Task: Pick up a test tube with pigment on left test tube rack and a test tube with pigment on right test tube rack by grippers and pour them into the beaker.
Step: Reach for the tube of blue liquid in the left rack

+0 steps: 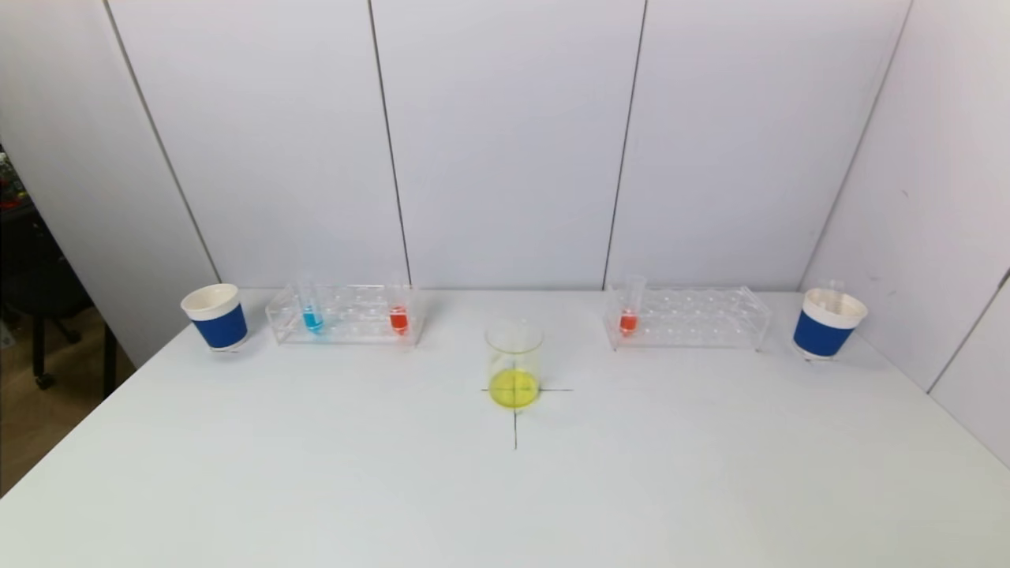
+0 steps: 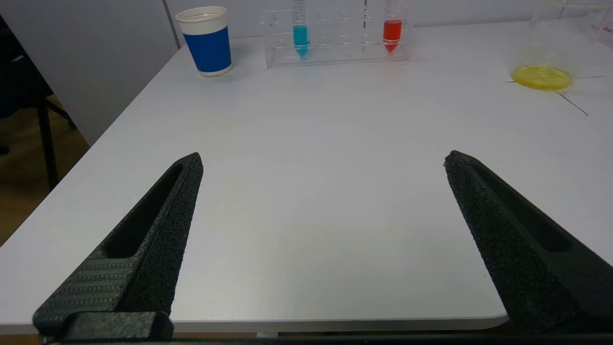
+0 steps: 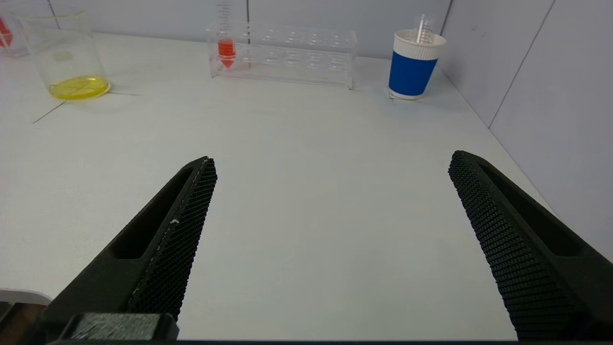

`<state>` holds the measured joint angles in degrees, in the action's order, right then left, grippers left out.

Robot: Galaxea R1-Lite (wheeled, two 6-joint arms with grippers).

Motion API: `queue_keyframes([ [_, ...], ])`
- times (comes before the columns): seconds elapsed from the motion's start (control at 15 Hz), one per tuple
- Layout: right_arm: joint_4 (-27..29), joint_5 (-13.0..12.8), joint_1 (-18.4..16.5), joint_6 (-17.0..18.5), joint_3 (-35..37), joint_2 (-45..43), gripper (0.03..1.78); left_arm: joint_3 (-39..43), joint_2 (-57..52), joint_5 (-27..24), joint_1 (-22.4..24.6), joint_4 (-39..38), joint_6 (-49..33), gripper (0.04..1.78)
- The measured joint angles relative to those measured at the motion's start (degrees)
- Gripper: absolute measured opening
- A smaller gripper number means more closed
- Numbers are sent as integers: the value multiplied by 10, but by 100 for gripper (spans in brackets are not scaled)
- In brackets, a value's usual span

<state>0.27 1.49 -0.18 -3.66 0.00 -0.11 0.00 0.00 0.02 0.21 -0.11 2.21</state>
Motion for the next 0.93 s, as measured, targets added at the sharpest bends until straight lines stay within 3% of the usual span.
queue_keyframes([
  [0.53, 0, 0, 0, 0, 0, 0, 176, -29, 0, -5, -1, 20, 8, 176],
  [0.93, 0, 0, 0, 0, 0, 0, 176, -173, 43, -4, -2, 82, 8, 176],
])
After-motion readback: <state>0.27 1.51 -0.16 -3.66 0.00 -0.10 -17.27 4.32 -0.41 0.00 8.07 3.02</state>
